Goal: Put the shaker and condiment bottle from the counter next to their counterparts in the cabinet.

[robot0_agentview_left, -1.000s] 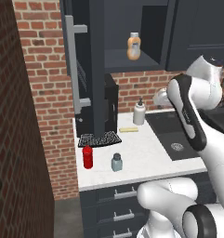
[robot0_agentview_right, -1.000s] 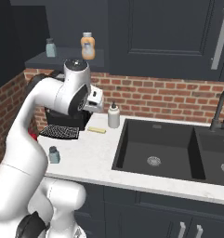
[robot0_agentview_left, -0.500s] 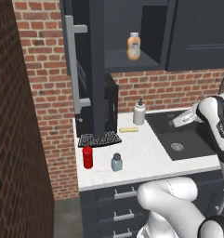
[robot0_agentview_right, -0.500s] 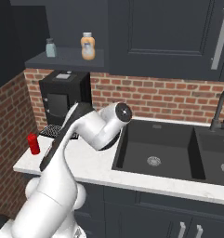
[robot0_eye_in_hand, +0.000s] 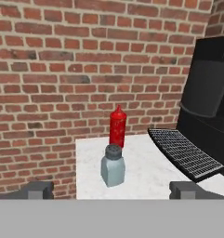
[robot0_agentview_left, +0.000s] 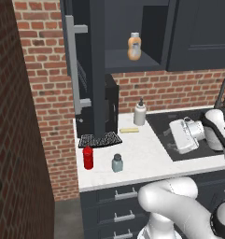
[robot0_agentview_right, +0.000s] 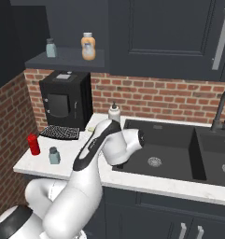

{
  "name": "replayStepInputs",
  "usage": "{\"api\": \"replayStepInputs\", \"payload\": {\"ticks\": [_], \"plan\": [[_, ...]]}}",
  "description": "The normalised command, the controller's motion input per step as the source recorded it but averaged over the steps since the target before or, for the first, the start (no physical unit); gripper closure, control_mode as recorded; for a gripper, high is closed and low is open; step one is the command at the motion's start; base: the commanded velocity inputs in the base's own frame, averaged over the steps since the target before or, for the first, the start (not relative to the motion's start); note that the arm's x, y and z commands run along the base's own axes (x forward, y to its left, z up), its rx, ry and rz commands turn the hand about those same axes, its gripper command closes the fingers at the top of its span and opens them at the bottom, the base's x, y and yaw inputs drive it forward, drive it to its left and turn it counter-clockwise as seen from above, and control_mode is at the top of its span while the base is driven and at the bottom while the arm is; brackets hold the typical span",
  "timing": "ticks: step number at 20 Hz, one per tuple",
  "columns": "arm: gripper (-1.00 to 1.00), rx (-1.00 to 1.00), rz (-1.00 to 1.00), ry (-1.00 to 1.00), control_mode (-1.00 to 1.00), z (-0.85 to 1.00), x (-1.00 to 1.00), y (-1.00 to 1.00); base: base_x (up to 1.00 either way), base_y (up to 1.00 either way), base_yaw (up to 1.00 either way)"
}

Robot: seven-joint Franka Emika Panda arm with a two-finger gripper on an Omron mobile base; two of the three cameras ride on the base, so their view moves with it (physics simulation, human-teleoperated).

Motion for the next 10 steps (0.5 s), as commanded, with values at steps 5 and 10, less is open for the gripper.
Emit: {"api": "replayStepInputs", "payload": {"ticks": [5,10], "plan": [[-1.0,0.0,0.0,0.0,-1.0,-0.07,0.0,0.04,0.0,0.0,0.0],[-1.0,0.0,-0.03,-0.05,-1.0,-0.79,0.0,0.55,0.0,0.0,0.0]]}}
